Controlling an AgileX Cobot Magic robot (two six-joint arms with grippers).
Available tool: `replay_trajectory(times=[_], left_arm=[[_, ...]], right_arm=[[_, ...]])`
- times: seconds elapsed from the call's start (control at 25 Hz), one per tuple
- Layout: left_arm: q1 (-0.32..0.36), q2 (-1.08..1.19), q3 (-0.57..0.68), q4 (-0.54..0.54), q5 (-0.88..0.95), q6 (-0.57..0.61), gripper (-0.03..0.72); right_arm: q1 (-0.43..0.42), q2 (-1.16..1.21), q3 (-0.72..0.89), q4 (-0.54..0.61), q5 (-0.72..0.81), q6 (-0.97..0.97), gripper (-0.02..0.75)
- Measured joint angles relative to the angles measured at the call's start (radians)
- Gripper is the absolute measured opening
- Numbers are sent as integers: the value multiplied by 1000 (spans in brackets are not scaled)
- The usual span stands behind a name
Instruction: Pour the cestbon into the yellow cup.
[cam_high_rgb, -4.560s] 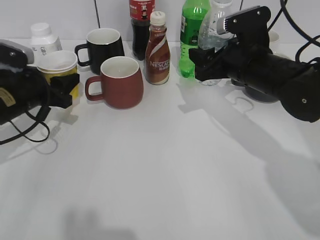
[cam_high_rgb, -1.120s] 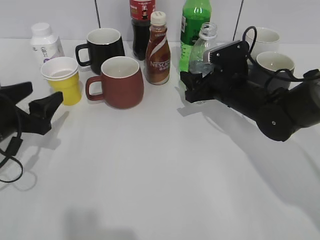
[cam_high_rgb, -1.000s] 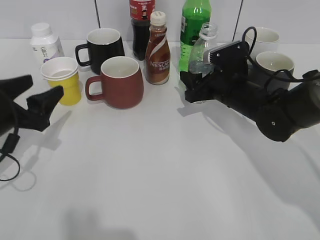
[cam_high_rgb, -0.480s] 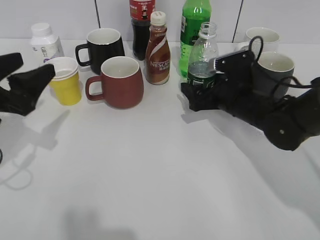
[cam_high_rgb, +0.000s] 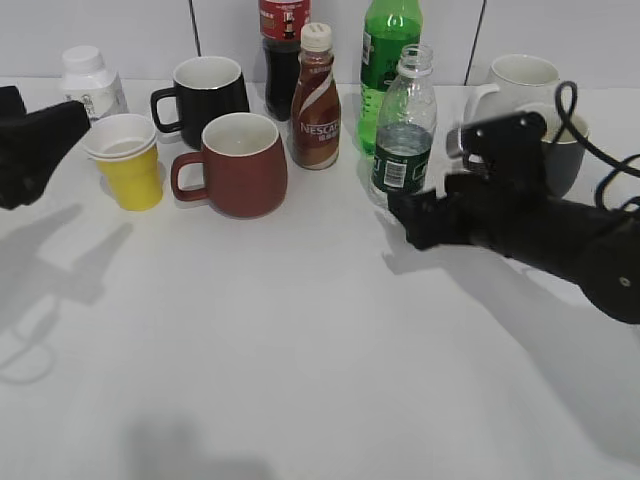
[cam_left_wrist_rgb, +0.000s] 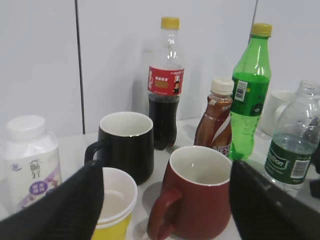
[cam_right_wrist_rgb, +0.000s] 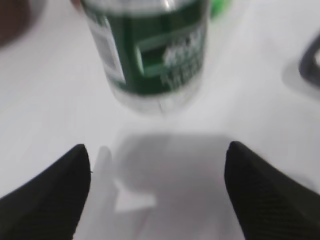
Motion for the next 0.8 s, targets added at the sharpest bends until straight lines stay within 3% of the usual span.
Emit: replay_trajectory(times=[0.28, 0.48, 0.64, 0.8], left_arm=[[-2, -107, -99, 75, 304, -130, 589], [-15, -181, -157, 74, 542, -180, 588], [-93, -230, -222, 42, 835, -186, 588], [-195, -243, -320, -64, 1201, -186, 588]], right_arm=[[0, -86, 32, -10, 255, 5, 622], [0, -184, 32, -126, 426, 110, 590], [0, -254, 32, -255, 553, 251, 585], [0, -334, 32, -296, 695, 347, 573]])
